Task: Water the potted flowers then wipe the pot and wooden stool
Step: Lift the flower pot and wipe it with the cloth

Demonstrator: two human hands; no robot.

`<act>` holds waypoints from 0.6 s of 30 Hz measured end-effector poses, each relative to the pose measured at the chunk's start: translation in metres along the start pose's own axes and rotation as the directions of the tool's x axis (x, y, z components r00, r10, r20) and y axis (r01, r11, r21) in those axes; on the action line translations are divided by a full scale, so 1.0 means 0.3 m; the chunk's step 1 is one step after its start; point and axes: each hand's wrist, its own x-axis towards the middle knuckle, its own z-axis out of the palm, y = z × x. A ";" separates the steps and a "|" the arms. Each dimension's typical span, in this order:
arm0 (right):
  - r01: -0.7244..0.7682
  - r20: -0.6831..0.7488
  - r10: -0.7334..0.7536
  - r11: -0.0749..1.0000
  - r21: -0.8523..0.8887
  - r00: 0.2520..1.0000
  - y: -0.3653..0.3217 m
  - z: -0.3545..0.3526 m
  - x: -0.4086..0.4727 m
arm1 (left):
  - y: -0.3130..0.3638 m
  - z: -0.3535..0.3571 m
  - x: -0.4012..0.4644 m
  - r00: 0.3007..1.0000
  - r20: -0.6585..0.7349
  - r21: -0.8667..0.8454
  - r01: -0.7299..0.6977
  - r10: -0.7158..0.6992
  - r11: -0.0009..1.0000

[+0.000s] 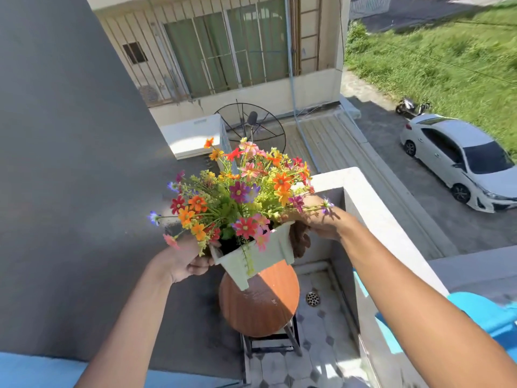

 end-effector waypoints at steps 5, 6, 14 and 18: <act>0.094 0.070 -0.084 0.985 -0.144 0.994 0.028 0.080 0.007 | -0.004 -0.007 0.058 0.999 0.015 0.001 0.030 -0.030 1.000; 0.088 0.061 -0.080 0.986 -0.140 0.995 0.035 0.107 0.010 | -0.006 -0.009 0.071 1.000 -0.007 -0.042 0.013 -0.013 0.999; 0.001 -0.136 -0.010 0.997 -0.072 0.991 0.103 0.146 0.017 | -0.109 0.140 0.046 0.986 -0.162 -0.079 -0.040 0.027 0.996; 0.132 -0.362 -0.113 0.991 0.028 0.925 0.098 0.185 0.066 | -0.091 0.280 0.018 0.999 -0.043 -0.001 -0.019 0.019 1.000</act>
